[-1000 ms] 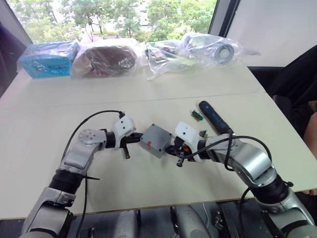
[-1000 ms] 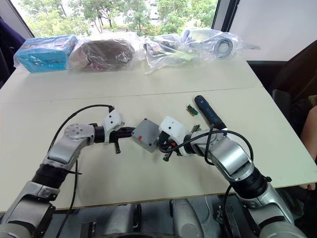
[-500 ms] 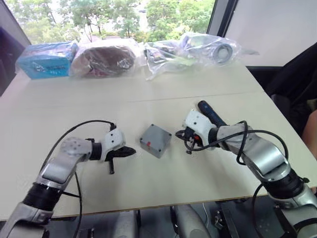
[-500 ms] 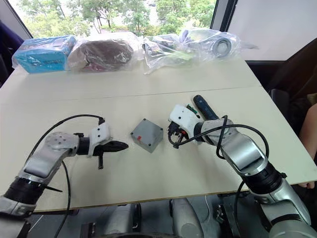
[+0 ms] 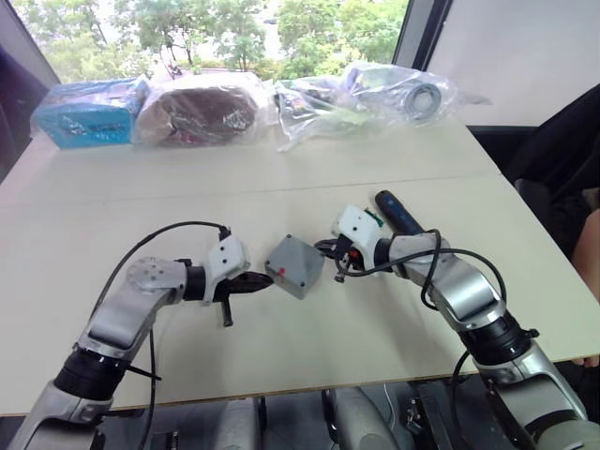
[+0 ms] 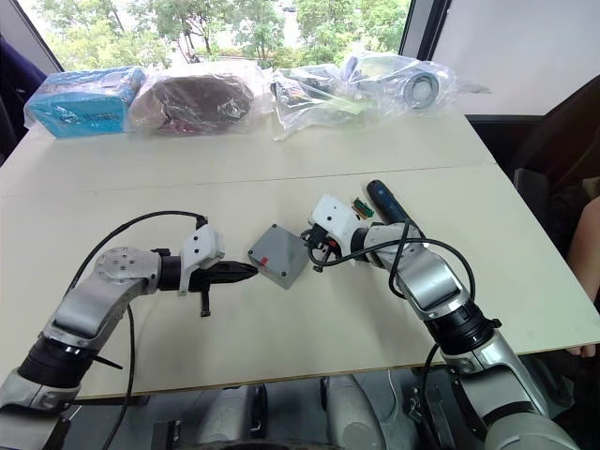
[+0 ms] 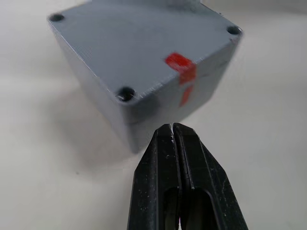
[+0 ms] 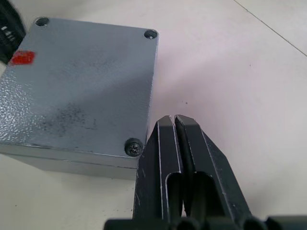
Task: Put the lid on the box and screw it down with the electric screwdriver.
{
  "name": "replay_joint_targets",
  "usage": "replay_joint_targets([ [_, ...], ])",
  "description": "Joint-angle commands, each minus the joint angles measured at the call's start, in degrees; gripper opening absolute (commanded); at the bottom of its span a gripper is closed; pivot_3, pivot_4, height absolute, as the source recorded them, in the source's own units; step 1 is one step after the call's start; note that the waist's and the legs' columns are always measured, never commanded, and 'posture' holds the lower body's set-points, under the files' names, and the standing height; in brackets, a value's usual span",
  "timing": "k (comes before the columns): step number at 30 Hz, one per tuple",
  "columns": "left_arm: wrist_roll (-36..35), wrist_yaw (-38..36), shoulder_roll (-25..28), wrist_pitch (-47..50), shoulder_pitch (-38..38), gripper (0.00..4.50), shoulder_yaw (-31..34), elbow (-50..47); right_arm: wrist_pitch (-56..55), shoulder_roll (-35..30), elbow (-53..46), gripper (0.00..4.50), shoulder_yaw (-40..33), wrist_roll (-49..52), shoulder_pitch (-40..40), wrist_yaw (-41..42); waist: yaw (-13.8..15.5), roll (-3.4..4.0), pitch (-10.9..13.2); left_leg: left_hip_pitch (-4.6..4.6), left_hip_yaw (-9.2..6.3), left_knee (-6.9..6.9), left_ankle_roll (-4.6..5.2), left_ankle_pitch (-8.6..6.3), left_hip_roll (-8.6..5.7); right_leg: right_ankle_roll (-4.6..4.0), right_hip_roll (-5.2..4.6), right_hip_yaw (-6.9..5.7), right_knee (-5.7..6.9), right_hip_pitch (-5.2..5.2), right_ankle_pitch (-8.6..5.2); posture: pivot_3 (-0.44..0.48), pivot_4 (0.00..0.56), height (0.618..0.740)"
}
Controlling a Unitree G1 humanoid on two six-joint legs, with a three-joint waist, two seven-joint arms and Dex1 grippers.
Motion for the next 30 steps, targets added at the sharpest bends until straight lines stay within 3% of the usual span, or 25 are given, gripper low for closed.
replay_joint_targets([
  [1,0.9,0.3,-0.7,-1.7,-2.6,0.0,0.0,1.4,1.1,-0.2,-3.0,0.07,0.3,0.7,0.3,2.2,0.0,0.0,0.0,0.0,0.0,0.0,0.0,0.0,0.0,0.0,0.0,0.0,0.0,0.0,0.0,0.0,0.15,0.74],
  [16,2.3,-0.3,-2.7,-3.9,-7.3,0.0,-0.2,6.0,7.2,-0.8,-9.4,0.07,-2.1,0.9,2.6,0.9,0.0,0.0,0.0,0.0,-0.02,0.0,0.0,0.0,-0.01,0.0,0.0,-0.01,0.02,0.0,0.0,0.0,0.15,0.74],
  [22,0.3,-1.5,1.1,-2.1,-3.8,0.0,2.8,0.3,8.7,-1.7,-12.8,0.07,-9.4,2.2,4.0,-1.9,0.1,0.0,0.0,-0.02,-0.02,0.0,0.0,0.0,-0.01,0.01,0.0,0.0,0.02,-0.01,0.0,0.0,0.15,0.74],
  [25,-2.7,-2.0,3.5,0.1,-3.3,0.0,6.2,-4.1,10.0,-2.4,-14.2,0.73,-14.7,3.6,4.5,-3.3,0.0,-0.03,0.0,-0.03,-0.03,0.0,0.0,0.0,0.01,0.0,0.01,0.0,0.03,-0.03,0.0,0.0,0.15,0.74],
  [30,-8.9,-0.1,3.6,6.2,-6.3,0.0,9.9,-10.5,14.6,-3.5,-12.1,2.69,-21.1,2.9,5.9,-8.0,0.4,-0.04,0.0,-0.01,-0.03,0.01,0.0,0.0,-0.02,0.0,-0.02,-0.01,0.01,0.04,0.0,0.0,0.15,0.74],
])
